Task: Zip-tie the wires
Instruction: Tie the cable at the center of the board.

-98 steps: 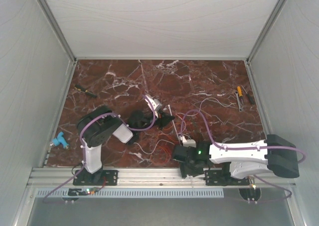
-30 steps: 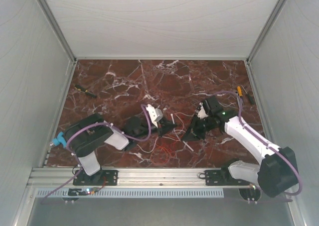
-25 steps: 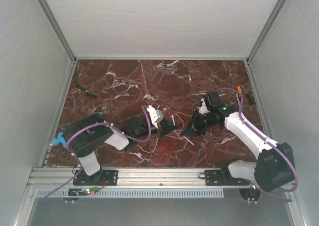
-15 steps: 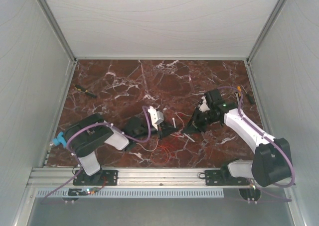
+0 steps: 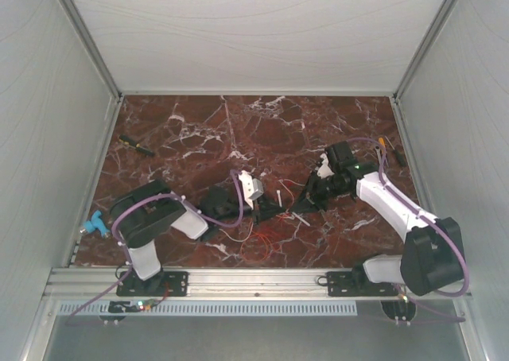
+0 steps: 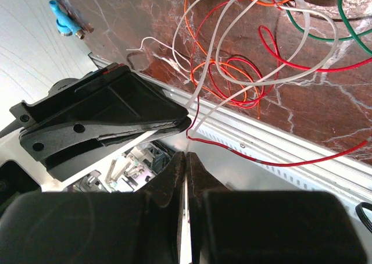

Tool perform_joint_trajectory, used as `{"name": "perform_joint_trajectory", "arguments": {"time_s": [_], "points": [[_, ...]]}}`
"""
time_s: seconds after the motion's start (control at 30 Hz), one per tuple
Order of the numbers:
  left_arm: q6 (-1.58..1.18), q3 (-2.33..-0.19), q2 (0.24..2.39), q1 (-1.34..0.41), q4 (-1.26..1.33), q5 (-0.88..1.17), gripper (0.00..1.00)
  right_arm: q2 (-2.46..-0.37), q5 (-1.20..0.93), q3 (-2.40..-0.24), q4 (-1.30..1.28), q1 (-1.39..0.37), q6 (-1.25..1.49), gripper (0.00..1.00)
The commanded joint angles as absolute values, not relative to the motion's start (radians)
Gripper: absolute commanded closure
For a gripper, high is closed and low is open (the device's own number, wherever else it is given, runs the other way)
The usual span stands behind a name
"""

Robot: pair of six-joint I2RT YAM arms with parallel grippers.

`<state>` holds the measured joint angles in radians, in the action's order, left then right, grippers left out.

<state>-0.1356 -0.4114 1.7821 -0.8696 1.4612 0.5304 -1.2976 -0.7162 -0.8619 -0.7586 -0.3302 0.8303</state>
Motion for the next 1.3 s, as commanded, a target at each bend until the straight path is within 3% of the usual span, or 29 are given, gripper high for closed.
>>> {"name": "perform_joint_trajectory", "arguments": {"time_s": [0.0, 1.27], "points": [[-0.135, -0.452, 1.799, -0.876, 1.556, 0.561, 1.00, -1.309, -0.745, -0.890, -0.736, -0.324, 0.836, 1.00], [-0.156, -0.473, 1.815, -0.878, 1.535, 0.604, 0.90, -1.326, -0.752, -0.891, -0.724, -0.308, 0.832, 1.00]]}}
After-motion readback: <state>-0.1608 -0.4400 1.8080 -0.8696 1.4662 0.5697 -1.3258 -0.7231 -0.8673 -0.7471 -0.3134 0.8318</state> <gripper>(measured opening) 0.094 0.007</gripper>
